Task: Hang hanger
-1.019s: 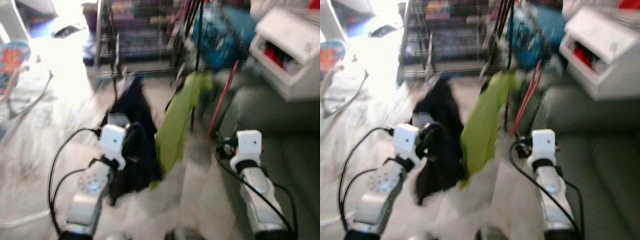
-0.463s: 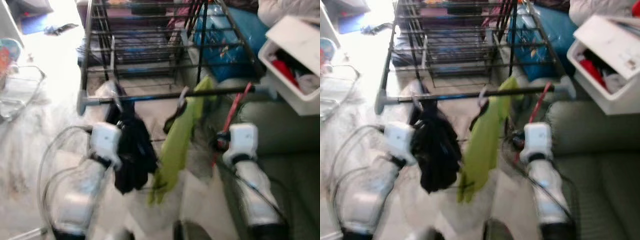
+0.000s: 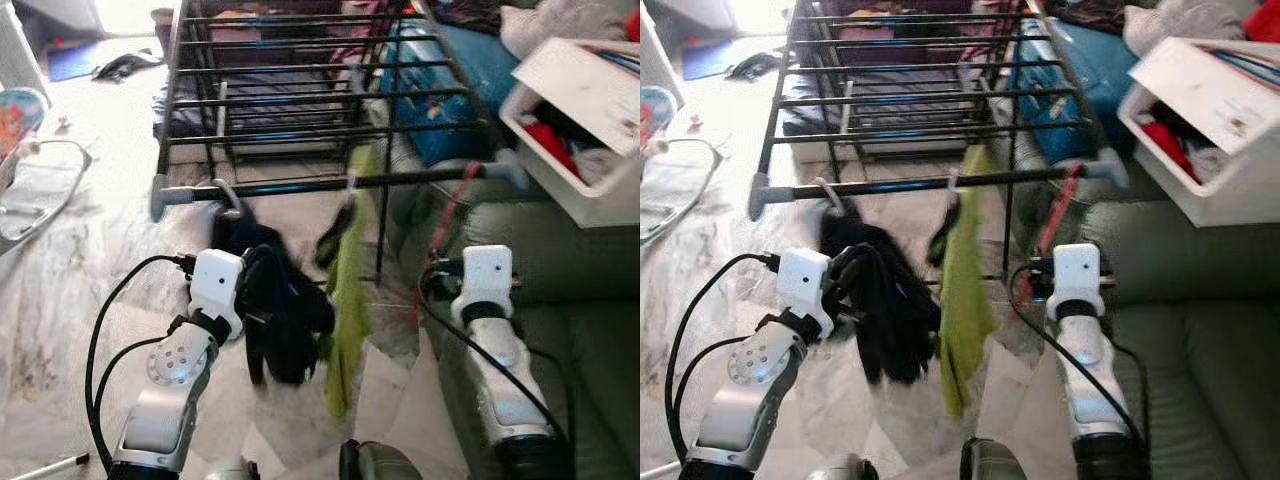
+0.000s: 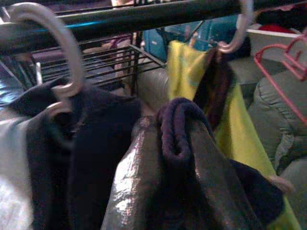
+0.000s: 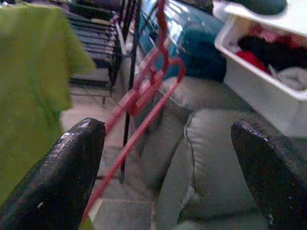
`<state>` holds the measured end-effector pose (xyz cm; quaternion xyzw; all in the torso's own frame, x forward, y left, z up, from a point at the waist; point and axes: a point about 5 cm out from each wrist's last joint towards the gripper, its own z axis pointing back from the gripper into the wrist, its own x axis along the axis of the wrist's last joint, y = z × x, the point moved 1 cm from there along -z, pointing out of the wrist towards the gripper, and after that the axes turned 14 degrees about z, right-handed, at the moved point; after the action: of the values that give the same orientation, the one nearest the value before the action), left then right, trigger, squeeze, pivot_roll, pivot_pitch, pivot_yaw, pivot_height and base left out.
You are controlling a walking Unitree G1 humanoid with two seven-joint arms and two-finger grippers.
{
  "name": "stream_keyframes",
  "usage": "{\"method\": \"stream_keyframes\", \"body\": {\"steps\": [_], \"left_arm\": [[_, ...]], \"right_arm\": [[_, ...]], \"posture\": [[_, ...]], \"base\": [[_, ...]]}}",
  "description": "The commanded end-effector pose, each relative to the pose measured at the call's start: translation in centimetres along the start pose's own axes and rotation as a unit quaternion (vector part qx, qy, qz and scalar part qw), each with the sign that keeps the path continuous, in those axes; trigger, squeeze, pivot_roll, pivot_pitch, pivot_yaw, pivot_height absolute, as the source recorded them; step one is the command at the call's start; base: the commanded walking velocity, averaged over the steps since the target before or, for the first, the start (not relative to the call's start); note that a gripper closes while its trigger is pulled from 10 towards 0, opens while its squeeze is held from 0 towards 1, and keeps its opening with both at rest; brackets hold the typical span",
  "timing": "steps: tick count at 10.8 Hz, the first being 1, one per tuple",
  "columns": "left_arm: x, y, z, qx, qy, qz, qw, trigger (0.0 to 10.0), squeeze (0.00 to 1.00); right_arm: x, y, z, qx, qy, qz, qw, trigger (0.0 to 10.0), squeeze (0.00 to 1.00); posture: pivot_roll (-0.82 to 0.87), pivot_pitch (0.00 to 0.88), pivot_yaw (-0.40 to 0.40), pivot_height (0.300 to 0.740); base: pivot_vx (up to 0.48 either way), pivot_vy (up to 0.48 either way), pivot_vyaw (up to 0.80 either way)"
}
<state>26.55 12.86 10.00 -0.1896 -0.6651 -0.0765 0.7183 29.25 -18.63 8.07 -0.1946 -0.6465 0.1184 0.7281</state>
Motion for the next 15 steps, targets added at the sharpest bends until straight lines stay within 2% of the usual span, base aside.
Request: {"method": "stream_keyframes", "body": {"steps": [1, 3, 6, 9, 11, 12, 13, 15], "left_arm": [[0.7, -0.5, -0.2, -0.01, -0.014, 0.001, 1.0, 10.0, 0.0], [0.7, -0.6, -0.2, -0.012, -0.014, 0.001, 1.0, 10.0, 0.0], [0.7, -0.6, -0.1, -0.01, -0.012, 0.0, 1.0, 10.0, 0.0], [0.5, -0.8, 0.0, -0.012, -0.01, 0.003, 1.0, 10.0, 0.0], [0.5, -0.7, 0.0, -0.014, -0.01, 0.002, 1.0, 10.0, 0.0], [0.6, -0.8, -0.1, -0.016, -0.012, 0.005, 1.0, 10.0, 0.0], [0.7, -0.8, -0.2, -0.009, -0.014, 0.013, 1.0, 10.0, 0.0], [0.6, -0.7, -0.2, -0.009, -0.008, 0.017, 1.0, 10.0, 0.0]], "right_arm": [[0.5, 0.7, -0.7, 0.008, 0.005, -0.009, 1.0, 10.0, 0.0], [0.6, 2.2, -1.8, 0.031, 0.03, -0.029, 0.999, 10.0, 0.0], [0.1, 3.4, -2.3, 0.061, 0.055, -0.044, 0.996, 10.0, 0.0], [-1.7, 1.3, -1.9, 0.03, 0.087, -0.028, 0.995, 10.0, 0.0], [-1.4, -1.7, -1.8, -0.03, 0.061, -0.004, 0.998, 10.0, 0.0], [-0.7, -2.5, -1.9, -0.05, 0.038, -0.009, 0.998, 10.0, 0.0], [0.4, -2.5, -2.0, -0.048, 0.005, -0.008, 0.999, 10.0, 0.0], [1.0, -1.6, -1.8, -0.032, -0.01, -0.014, 0.999, 10.0, 0.0]], "posture": [[-0.02, 0.061, -0.013, 0.74], [-0.01, 0.064, -0.012, 0.74], [-0.01, 0.068, -0.016, 0.74], [-0.02, 0.07, -0.016, 0.74], [-0.02, 0.07, -0.011, 0.74], [-0.02, 0.07, -0.011, 0.74], [-0.02, 0.068, -0.011, 0.74], [-0.02, 0.063, -0.016, 0.74]], "base": [[0.0, 0.0, 0.0], [0.0, 0.0, 0.0], [0.0, 0.0, 0.0], [0.0, 0.0, 0.0], [0.0, 0.0, 0.0], [0.0, 0.0, 0.0], [0.0, 0.0, 0.0], [0.0, 0.24, 0.0]]}}
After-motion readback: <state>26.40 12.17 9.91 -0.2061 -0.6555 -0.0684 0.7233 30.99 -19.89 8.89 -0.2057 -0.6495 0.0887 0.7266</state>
